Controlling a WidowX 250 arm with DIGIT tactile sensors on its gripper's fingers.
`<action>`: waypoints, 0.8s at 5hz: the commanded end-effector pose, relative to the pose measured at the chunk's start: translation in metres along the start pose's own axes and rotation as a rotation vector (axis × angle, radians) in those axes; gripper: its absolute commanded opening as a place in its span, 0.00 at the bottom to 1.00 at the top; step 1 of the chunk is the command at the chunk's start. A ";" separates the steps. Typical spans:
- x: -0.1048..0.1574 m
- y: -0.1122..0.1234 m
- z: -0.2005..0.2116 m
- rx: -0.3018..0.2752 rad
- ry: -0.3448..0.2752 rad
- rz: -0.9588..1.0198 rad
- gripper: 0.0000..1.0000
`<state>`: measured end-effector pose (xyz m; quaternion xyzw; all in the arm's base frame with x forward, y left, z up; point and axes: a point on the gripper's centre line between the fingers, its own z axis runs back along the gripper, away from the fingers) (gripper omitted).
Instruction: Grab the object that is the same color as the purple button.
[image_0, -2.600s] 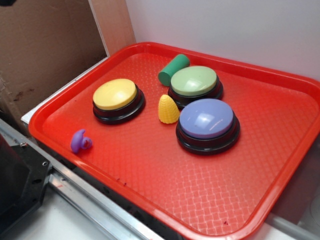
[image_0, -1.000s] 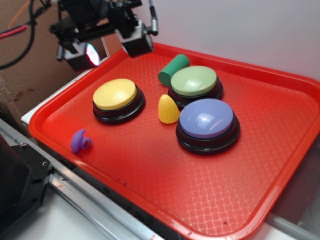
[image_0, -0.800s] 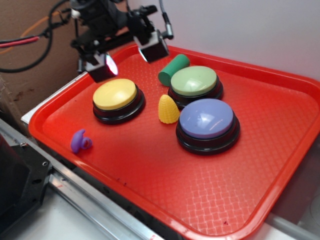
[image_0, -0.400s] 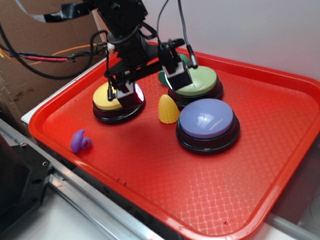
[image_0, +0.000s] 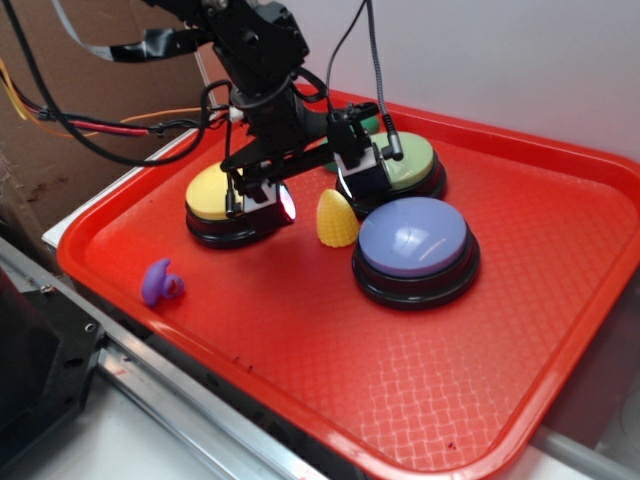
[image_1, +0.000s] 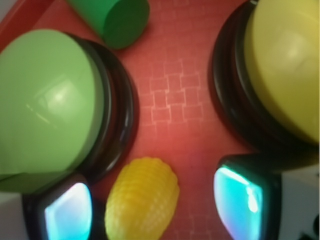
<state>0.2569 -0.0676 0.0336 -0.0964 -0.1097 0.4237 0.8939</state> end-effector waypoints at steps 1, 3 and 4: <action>-0.002 -0.013 0.009 -0.031 -0.033 -0.028 0.06; -0.003 -0.011 0.008 -0.030 -0.029 -0.027 0.02; -0.002 -0.010 0.012 -0.040 0.012 -0.051 0.00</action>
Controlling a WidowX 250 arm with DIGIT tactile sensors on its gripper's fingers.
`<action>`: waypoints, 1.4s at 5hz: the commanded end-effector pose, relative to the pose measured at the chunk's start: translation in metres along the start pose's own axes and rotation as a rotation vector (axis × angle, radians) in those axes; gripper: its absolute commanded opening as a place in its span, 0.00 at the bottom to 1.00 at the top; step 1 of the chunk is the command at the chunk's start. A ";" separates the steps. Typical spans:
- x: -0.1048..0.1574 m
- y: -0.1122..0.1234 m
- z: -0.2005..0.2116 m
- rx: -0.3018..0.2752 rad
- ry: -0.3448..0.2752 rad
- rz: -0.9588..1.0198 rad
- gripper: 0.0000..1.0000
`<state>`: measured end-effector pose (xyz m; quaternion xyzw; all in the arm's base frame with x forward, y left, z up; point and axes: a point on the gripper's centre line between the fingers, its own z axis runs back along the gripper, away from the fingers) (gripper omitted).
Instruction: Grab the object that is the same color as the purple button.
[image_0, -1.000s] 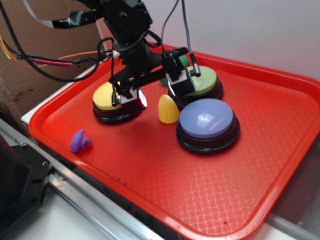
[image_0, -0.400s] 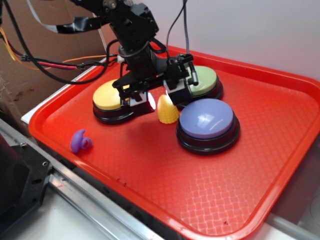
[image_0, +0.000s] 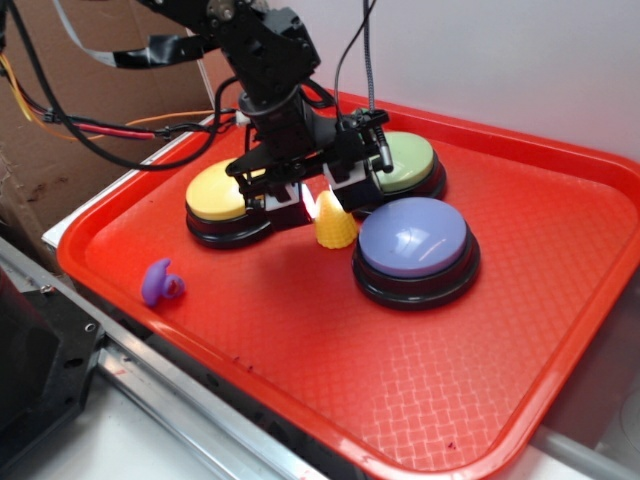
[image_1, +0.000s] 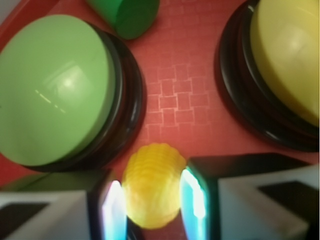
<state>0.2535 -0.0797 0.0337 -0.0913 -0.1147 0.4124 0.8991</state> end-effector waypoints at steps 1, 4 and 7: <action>0.014 -0.004 0.043 -0.023 -0.023 -0.096 0.00; 0.005 0.009 0.151 -0.002 0.052 -0.466 0.00; -0.005 0.034 0.192 -0.040 0.107 -0.537 0.00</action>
